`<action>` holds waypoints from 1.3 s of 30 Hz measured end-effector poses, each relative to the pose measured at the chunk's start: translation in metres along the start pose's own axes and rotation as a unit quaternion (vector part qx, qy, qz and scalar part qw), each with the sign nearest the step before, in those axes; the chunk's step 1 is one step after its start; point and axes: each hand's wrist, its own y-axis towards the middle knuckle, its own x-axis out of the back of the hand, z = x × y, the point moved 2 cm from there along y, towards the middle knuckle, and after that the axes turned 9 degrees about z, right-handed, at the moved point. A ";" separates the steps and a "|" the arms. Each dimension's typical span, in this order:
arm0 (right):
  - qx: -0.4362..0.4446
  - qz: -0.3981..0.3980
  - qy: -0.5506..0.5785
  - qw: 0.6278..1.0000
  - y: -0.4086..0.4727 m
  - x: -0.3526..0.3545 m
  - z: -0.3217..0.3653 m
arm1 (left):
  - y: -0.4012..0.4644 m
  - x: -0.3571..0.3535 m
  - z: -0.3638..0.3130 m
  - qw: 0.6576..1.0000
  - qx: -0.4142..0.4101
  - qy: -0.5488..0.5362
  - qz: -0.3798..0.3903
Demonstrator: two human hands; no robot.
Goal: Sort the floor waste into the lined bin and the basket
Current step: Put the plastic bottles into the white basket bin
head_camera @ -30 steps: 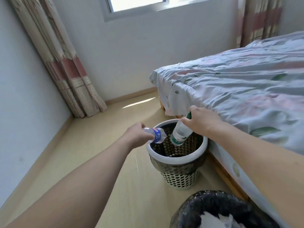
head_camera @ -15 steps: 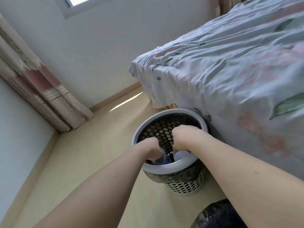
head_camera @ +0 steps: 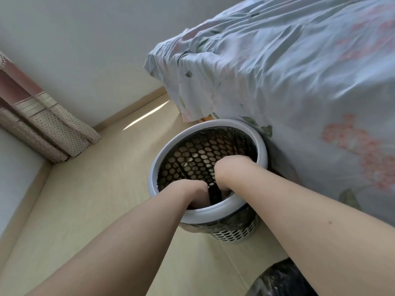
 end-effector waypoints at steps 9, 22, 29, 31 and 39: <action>0.022 -0.108 0.022 0.994 -0.023 0.019 0.003 | -0.059 0.030 0.029 0.966 -0.025 0.094 -0.240; 0.231 -0.305 0.004 0.924 -0.114 -0.001 0.234 | -0.234 -0.076 0.270 0.899 0.091 0.101 -0.417; 0.306 -0.204 -0.054 0.928 -0.114 -0.071 0.424 | -0.275 -0.225 0.462 0.915 0.214 -0.124 -0.319; 0.314 -0.166 -0.086 0.931 -0.104 -0.098 0.474 | -0.265 -0.278 0.508 0.908 0.228 -0.183 -0.300; 0.369 -0.024 -0.224 0.902 -0.047 -0.218 0.615 | -0.191 -0.511 0.602 0.883 0.278 -0.347 -0.152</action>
